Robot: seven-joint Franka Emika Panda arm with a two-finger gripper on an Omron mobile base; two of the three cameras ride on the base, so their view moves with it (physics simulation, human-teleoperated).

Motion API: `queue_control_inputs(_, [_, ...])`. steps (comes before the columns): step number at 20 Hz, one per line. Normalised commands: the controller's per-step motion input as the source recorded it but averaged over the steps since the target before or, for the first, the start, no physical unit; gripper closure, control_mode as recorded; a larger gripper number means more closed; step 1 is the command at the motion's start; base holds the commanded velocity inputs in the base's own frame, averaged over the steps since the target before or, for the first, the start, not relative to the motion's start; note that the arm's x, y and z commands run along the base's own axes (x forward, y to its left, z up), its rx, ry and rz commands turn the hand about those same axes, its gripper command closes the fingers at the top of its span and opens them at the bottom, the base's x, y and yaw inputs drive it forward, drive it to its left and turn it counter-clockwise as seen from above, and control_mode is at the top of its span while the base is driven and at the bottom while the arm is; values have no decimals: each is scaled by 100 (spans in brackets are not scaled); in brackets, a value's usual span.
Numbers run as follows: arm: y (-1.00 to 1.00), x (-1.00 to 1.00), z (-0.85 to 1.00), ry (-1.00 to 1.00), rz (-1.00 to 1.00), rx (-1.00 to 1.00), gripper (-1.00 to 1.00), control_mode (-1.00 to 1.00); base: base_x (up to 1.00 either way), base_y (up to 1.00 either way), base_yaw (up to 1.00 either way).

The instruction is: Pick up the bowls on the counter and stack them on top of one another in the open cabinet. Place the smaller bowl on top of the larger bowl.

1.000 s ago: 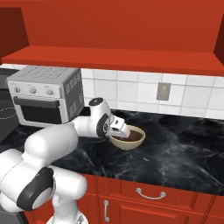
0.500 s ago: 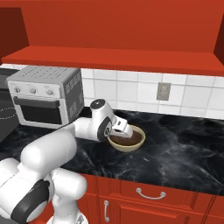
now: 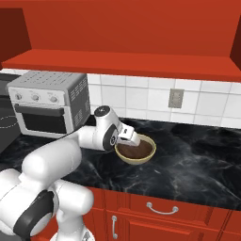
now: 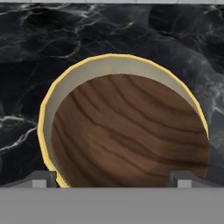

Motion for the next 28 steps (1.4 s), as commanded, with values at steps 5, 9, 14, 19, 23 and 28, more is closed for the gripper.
queue_control_inputs(5, [19, 17, 0, 0, 0, 0, -100, -100, 0, 0, 0])
queue_control_inputs(9, [18, 19, 0, 0, 0, 0, -100, -100, 0, 0, 0])
queue_control_inputs(14, [15, 10, 0, 0, 0, 0, -100, -100, 0, 0, 0])
queue_control_inputs(19, [8, 4, 0, 0, 0, 0, -100, -100, 0, 0, 0])
queue_control_inputs(23, [6, 6, -5, 1, 0, -1, -100, -100, 0, 0, 0])
queue_control_inputs(28, [13, 11, -12, 3, 0, -2, -100, -100, 0, 0, 0])
